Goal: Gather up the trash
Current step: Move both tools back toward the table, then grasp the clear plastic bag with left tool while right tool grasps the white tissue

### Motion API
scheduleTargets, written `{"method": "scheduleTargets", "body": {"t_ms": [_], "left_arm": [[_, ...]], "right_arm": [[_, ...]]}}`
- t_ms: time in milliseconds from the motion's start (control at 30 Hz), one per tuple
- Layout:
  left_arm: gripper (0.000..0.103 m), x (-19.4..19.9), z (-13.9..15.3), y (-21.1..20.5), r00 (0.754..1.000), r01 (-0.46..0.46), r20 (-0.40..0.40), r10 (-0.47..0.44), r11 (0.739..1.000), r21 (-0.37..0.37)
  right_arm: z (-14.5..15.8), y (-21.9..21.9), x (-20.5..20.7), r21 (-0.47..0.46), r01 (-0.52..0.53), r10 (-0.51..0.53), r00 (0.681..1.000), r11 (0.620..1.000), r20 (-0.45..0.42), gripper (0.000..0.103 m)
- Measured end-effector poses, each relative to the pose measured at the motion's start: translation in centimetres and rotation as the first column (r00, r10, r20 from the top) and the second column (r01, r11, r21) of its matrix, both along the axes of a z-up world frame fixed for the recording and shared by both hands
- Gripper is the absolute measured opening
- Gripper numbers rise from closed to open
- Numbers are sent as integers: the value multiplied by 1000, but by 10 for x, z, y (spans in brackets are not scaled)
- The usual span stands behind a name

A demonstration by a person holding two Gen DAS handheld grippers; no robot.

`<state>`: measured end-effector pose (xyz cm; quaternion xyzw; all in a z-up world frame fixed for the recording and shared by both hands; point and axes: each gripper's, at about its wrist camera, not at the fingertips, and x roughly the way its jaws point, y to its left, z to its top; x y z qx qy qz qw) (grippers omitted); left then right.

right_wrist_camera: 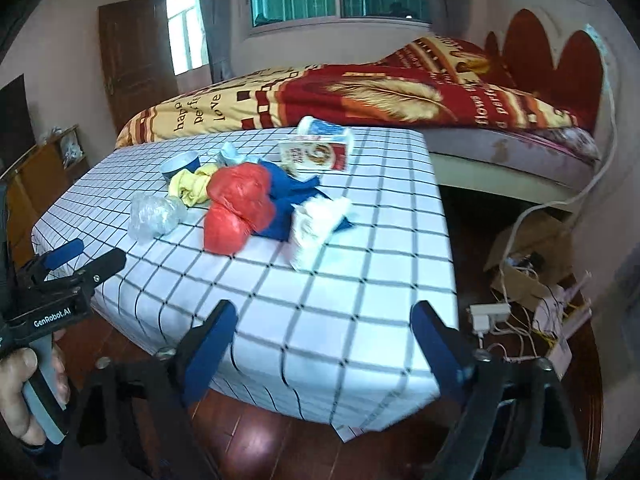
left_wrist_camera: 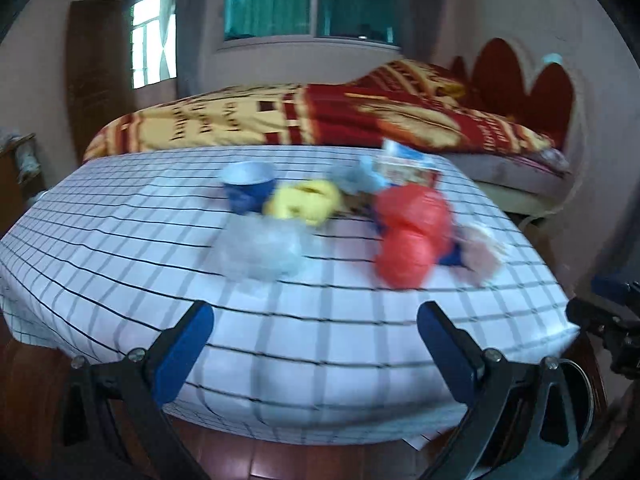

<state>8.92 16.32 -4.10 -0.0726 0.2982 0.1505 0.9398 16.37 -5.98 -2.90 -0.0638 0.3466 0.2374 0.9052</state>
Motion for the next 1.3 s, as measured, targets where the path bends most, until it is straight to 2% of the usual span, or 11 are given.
{"method": "scheduleTargets", "body": {"t_ms": [100, 267, 467, 667, 800, 833, 867, 900, 933, 1033, 1300], "left_arm": [[100, 12, -4, 18, 999, -31, -5, 31, 999, 6], [96, 33, -14, 36, 998, -53, -33, 53, 999, 11], [94, 49, -20, 49, 998, -46, -37, 46, 999, -3], [91, 66, -32, 54, 997, -32, -72, 29, 999, -40], [84, 74, -38, 56, 995, -32, -91, 26, 998, -61], [79, 75, -38, 56, 995, -33, -93, 27, 997, -63], [76, 75, -39, 55, 995, -34, -96, 28, 997, -62], [68, 74, -39, 54, 995, -32, -99, 26, 997, -63], [60, 75, -39, 54, 995, -29, -99, 23, 998, -63], [51, 75, -35, 49, 995, -21, -99, 16, 999, -50], [49, 55, -13, 32, 998, 14, -59, -16, 999, -30]], "right_arm": [[-3, 19, 17, -5, -4, 4, 1000, 1000, -6, 76], [-15, 42, 50, -27, 11, -12, 999, 1000, -32, 69], [-32, 48, 79, -29, 27, -29, 996, 999, -81, 57], [-40, 50, 94, -18, 18, -20, 995, 1000, -102, 51], [-42, 53, 97, -11, -1, 0, 994, 1000, -109, 35], [-42, 54, 98, -7, -6, 5, 994, 1000, -110, 31], [-42, 55, 98, -4, -12, 11, 994, 1000, -110, 24], [-42, 55, 97, -2, -16, 15, 994, 1000, -109, 19], [-41, 55, 96, -2, -20, 19, 994, 1000, -105, 19], [-39, 52, 90, 2, -29, 29, 996, 1000, -85, 16], [-21, 31, 71, 19, 1, 0, 1000, 1000, -28, 16]]}}
